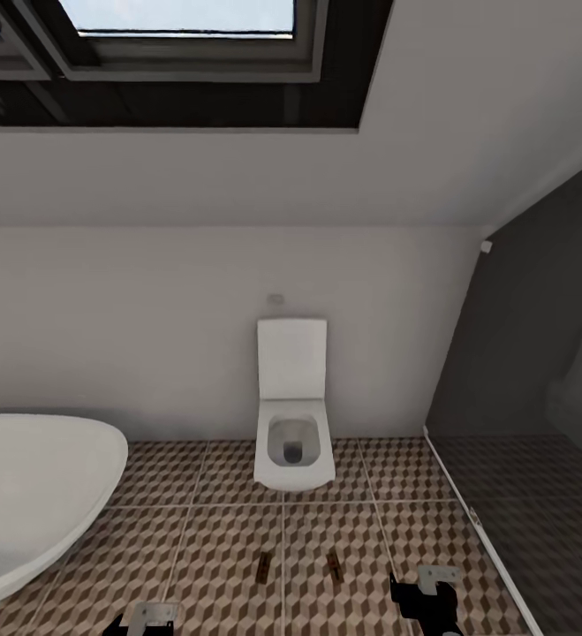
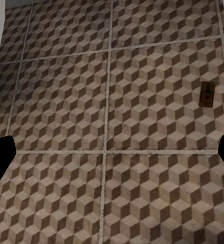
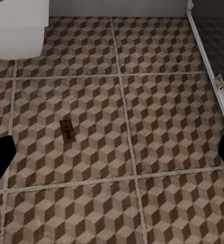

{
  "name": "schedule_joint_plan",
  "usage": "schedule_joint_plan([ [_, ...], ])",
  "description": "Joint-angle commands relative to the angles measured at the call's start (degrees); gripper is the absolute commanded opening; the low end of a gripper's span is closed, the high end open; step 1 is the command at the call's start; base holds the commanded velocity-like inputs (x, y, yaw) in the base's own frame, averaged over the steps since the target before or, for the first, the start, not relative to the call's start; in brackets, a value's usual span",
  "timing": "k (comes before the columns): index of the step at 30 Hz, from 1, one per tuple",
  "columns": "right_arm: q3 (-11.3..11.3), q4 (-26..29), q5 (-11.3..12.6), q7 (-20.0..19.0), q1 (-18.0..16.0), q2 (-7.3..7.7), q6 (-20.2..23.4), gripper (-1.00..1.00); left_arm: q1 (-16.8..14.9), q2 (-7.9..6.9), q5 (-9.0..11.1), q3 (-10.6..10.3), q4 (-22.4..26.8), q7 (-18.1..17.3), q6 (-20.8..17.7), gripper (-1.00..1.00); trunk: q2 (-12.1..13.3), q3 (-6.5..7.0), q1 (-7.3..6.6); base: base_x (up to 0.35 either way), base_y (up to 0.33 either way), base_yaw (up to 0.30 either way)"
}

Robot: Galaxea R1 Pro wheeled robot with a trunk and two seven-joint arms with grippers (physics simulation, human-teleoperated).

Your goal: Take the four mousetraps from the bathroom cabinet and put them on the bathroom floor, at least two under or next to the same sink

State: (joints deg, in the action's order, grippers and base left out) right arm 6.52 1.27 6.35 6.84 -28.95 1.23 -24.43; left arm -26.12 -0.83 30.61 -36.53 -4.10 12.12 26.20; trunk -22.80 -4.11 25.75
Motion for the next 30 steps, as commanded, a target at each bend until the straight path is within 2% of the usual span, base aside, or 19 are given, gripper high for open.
schedule_joint_plan([
  [1, 0.5, 0.0, 0.6, 0.1, -0.1, 0.0, -0.2, 1.0, -0.1, 0.06, 0.2, -0.5, -0.1, 0.2, 0.2, 1.0, -0.1, -0.08, 0.04, 0.0, 0.0, 0.0],
  [14, 0.5, -0.1, 0.6, 0.4, -0.1, 0.03, 0.1, 1.0, -0.1, 0.71, 0.1, -0.5, -0.2, 0.2, 0.2, 1.0, -0.1, 0.08, 0.04, 0.0, 0.0, 0.0],
  [20, 0.5, -0.2, 0.6, 0.4, 0.3, 0.11, 3.3, 1.0, 0.0, 1.19, 0.1, -0.5, -0.2, 0.2, -0.2, 1.0, -0.1, 0.09, 0.04, 0.0, 0.0, 0.0],
  [25, 0.5, -0.3, 0.6, 0.4, 2.9, 0.46, 10.7, 1.0, 1.8, 1.36, 0.1, -0.5, -0.2, 0.2, -4.4, 1.0, -0.1, 0.09, 0.04, 0.0, 0.0, 0.0],
  [30, 0.5, -0.3, 0.6, 0.4, 5.9, 0.68, 17.3, 1.0, 3.6, 1.29, 0.1, -0.5, -0.2, 0.1, -12.1, 1.0, -0.1, 0.09, 0.04, 0.0, 0.0, 0.0],
])
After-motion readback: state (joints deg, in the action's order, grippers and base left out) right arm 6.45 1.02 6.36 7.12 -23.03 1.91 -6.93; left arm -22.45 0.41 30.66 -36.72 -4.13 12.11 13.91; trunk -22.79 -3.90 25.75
